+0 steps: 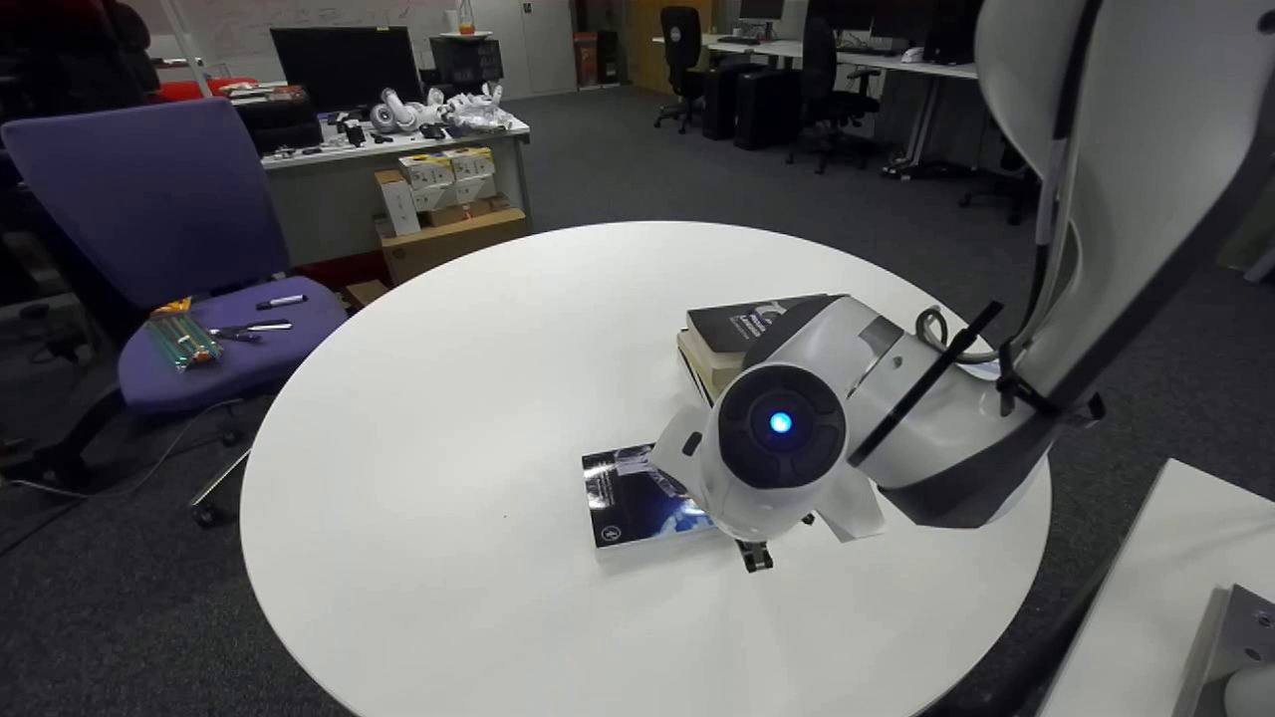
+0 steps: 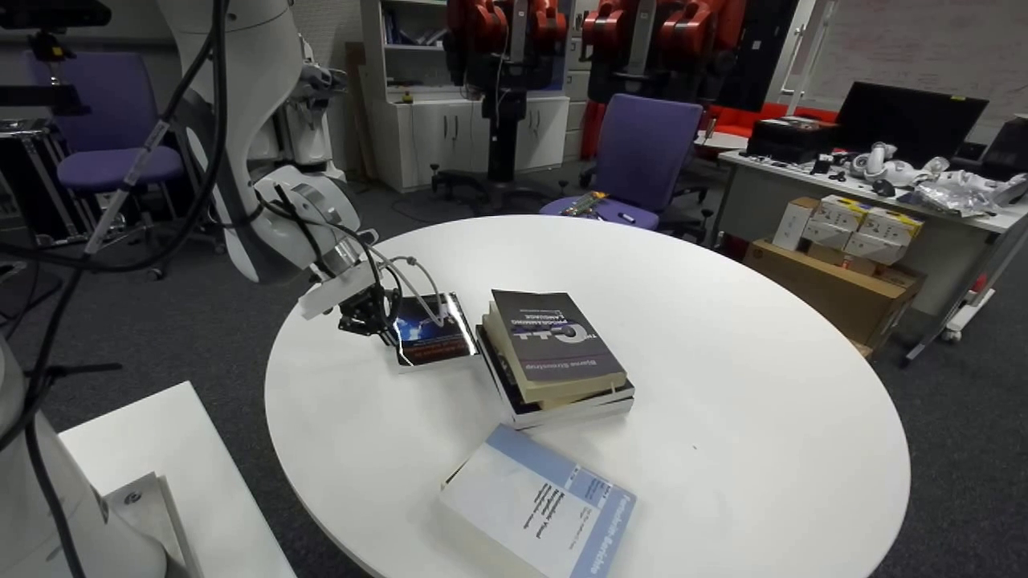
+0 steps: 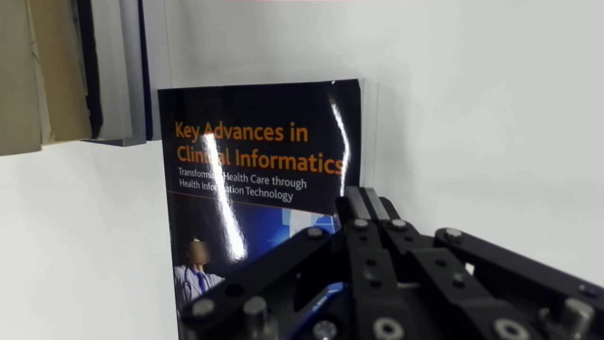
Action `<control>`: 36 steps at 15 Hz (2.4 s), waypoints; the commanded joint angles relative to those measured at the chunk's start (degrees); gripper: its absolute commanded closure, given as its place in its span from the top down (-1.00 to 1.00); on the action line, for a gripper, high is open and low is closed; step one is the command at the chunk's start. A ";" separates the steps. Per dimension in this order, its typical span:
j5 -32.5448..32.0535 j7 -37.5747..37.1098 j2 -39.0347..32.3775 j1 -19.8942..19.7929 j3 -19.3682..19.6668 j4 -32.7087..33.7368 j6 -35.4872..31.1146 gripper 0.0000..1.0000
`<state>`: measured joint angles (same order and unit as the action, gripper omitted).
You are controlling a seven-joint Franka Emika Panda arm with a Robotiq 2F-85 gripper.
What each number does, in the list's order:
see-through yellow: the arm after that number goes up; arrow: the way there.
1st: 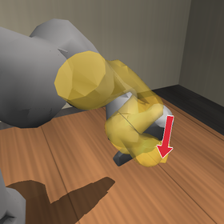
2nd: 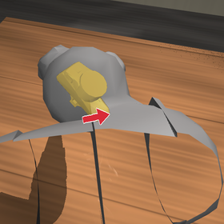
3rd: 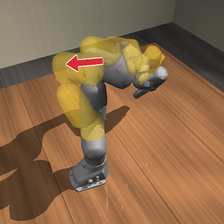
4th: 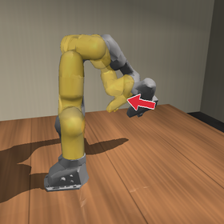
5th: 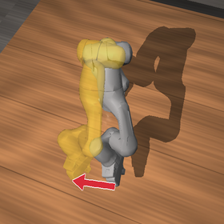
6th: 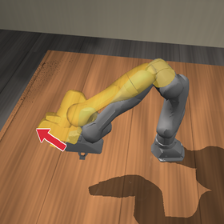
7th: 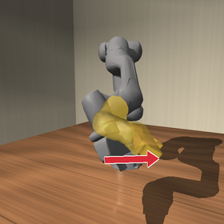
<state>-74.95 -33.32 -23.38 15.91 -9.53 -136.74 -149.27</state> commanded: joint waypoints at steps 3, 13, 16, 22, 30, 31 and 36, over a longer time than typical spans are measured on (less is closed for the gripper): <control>-3.40 -2.87 2.66 0.27 0.64 0.15 -0.44 -0.99; -3.33 -6.19 3.66 -0.09 0.67 0.26 0.25 -0.47; -3.17 -7.59 3.55 -0.41 1.33 0.24 0.20 -0.15; -3.32 -9.44 4.12 -0.28 2.87 -0.05 0.46 0.78; -6.60 -18.94 4.37 -1.26 2.18 0.48 3.77 1.00; -5.81 -18.70 4.22 -1.58 1.72 0.24 3.14 1.00; -4.18 -17.82 3.10 -1.97 -0.08 0.04 0.25 1.00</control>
<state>-79.70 -50.91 -21.06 15.28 -8.28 -135.87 -147.80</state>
